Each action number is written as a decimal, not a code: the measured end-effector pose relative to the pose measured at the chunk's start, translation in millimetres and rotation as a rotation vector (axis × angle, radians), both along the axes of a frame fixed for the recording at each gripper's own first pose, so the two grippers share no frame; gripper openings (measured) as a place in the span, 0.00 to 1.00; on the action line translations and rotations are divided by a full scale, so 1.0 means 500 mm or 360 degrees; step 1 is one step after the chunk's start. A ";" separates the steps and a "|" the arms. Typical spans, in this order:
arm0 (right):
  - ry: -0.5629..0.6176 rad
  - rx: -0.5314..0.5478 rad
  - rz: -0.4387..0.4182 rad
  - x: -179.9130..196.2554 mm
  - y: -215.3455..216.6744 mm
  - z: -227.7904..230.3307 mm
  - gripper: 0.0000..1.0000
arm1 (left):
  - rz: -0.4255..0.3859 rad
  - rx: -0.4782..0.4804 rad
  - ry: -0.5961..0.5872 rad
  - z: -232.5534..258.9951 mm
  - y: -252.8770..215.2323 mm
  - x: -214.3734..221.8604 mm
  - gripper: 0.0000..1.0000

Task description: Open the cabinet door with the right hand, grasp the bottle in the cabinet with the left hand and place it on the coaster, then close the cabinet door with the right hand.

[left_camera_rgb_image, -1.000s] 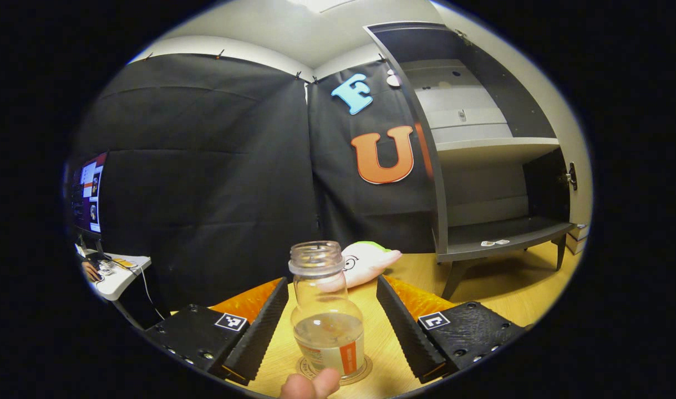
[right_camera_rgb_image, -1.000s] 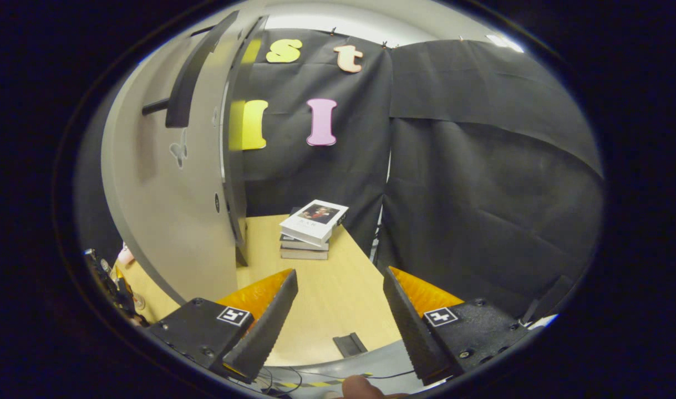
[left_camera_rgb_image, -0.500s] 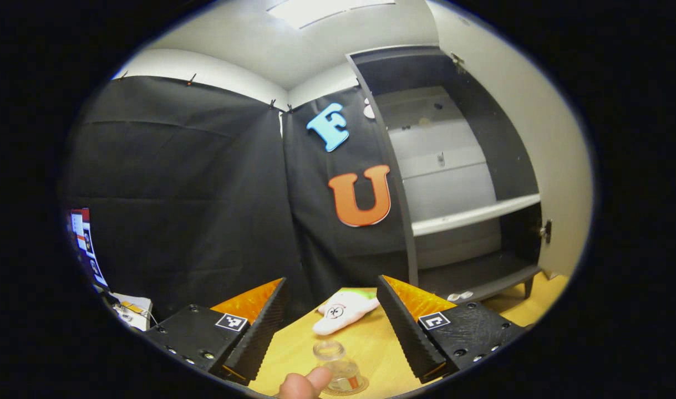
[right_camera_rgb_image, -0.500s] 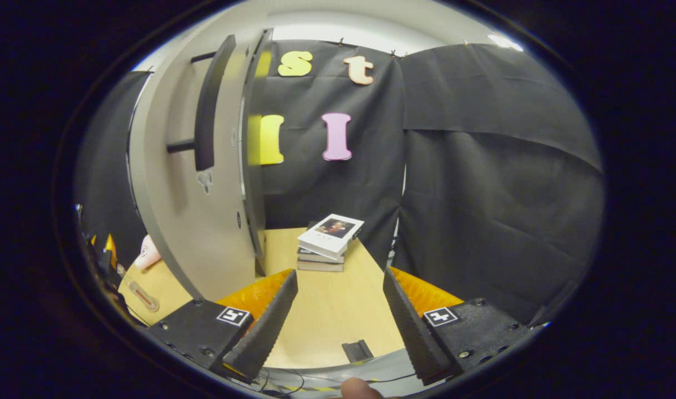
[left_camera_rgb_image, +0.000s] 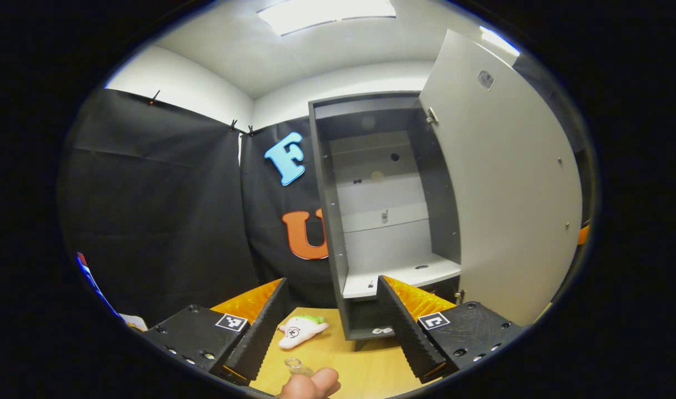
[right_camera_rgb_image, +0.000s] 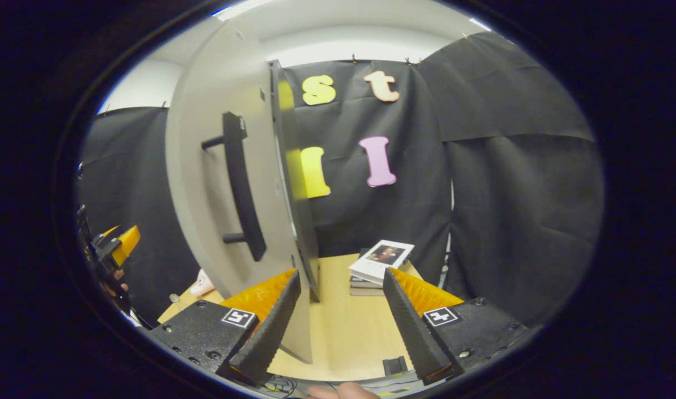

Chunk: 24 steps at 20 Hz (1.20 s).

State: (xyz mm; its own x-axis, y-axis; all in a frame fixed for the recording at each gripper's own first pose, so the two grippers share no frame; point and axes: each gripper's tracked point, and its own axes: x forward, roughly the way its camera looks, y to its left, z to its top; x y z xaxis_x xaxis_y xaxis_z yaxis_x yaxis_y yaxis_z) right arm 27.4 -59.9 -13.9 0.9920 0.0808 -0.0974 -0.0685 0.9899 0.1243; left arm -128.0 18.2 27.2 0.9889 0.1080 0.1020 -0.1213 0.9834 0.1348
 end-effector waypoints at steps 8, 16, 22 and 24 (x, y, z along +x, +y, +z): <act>-0.0088 -0.0133 0.0116 -0.006 0.077 0.073 0.95 | -0.0143 -0.0026 0.0083 -0.037 -0.051 0.015 0.96; -0.0010 -0.0168 0.0329 -0.002 0.194 0.073 0.84 | -0.0110 -0.0088 0.0142 -0.073 -0.012 0.035 0.96; 0.0034 -0.0183 0.0517 0.023 0.309 0.072 0.91 | -0.0005 -0.0124 0.0195 -0.107 0.065 0.048 0.96; 0.0051 -0.0173 0.0562 0.033 0.341 0.073 0.91 | 0.0037 -0.0149 0.0213 -0.117 0.095 0.053 0.96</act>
State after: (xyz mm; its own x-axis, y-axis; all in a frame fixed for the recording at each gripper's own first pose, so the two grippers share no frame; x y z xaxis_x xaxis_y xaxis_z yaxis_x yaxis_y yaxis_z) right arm 43.9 110.4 22.8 0.9010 0.4052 -0.1549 -0.4060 0.9134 0.0274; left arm -101.6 65.8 -31.2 0.9901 0.1340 -0.0420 -0.1314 0.9895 0.0594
